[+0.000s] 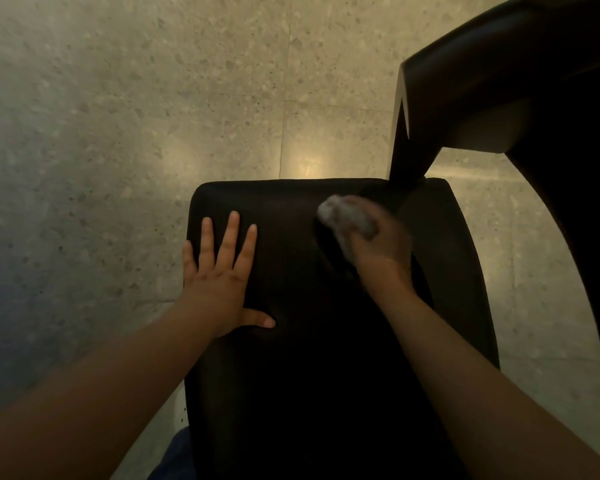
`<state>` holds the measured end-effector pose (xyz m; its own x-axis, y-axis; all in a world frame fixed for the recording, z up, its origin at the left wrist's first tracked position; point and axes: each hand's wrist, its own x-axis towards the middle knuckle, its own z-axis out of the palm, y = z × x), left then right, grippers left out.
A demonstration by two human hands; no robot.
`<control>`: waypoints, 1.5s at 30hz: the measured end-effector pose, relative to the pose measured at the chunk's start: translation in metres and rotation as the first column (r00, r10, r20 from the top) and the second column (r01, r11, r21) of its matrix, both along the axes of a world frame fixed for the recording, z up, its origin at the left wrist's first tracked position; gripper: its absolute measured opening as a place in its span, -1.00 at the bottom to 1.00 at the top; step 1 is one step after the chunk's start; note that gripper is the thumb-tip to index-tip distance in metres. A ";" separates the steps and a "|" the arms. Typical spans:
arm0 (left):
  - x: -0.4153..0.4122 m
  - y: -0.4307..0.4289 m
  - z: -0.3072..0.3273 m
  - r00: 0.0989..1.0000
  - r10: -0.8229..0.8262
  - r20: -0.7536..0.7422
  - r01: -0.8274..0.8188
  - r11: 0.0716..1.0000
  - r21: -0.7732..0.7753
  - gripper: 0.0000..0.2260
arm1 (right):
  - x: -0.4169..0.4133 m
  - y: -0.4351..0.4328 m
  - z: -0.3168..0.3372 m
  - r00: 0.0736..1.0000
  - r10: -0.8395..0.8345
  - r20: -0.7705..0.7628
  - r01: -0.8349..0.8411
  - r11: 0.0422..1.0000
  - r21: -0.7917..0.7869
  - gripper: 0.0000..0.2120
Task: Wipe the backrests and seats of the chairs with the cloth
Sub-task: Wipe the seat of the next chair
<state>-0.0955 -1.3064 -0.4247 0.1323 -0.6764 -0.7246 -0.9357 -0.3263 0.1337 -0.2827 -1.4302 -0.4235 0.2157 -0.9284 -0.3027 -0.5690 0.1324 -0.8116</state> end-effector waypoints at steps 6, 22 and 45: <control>-0.001 -0.002 0.000 1.000 0.009 0.003 -0.009 1.000 0.027 0.30 | -0.024 -0.054 -0.017 0.929 -0.303 -0.211 0.237 0.928 -0.286 -0.73; -0.006 -0.009 0.012 0.998 -0.020 0.053 0.012 0.991 0.134 0.28 | -0.059 -0.057 -0.002 0.939 -0.290 -0.184 0.217 0.917 -0.336 -0.70; -0.006 -0.012 0.009 0.996 -0.022 0.089 0.009 0.990 0.139 0.30 | -0.086 -0.108 -0.019 0.867 -0.486 -0.111 0.443 0.853 -0.275 -0.74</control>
<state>-0.1014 -1.3179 -0.4159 0.1915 -0.5727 -0.7971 -0.9471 -0.3210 0.0031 -0.3686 -1.5377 -0.4425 -0.2936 -0.9542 -0.0579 -0.6195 0.2360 -0.7487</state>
